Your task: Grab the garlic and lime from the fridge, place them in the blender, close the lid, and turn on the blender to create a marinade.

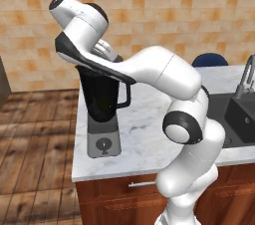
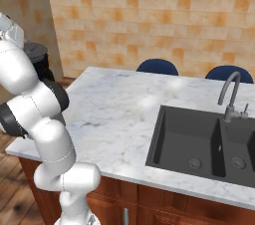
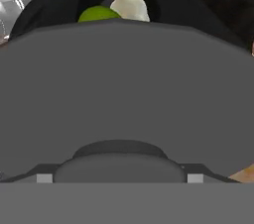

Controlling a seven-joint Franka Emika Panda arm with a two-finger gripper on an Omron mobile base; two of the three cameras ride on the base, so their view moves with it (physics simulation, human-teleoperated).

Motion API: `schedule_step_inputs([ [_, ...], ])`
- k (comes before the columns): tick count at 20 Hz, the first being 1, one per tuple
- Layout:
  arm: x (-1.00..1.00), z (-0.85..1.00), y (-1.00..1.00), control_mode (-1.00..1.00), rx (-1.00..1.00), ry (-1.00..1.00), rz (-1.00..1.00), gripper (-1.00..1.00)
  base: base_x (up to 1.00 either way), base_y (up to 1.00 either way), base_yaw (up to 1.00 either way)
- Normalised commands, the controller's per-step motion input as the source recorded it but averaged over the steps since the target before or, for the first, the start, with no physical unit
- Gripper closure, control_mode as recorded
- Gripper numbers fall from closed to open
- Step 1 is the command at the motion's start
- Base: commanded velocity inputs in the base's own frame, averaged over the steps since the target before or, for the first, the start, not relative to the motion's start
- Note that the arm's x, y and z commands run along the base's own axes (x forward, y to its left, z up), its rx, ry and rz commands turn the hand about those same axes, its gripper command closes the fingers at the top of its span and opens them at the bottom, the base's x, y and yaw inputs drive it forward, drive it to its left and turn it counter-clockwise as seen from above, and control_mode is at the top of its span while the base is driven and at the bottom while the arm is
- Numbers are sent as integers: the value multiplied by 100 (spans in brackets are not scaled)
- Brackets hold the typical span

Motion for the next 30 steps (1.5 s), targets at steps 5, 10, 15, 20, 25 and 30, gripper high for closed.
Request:
schedule_step_inputs([
  [5, 0, -56, 12, -100, -8, 16, 0, 100, 0, 0, 0],
  [10, 0, -47, 26, -100, -8, 13, 2, 100, 0, 0, 0],
  [15, -3, -21, 27, -100, -12, 0, 0, 100, 0, 0, 0],
  [20, -1, -33, 35, -100, -8, 2, 0, -100, 0, 0, 0],
  [25, -12, 0, 4, -100, 0, -7, 1, -100, 0, 0, 0],
  [30, -39, 0, -8, -100, 0, -5, 6, -100, 0, 0, 0],
])
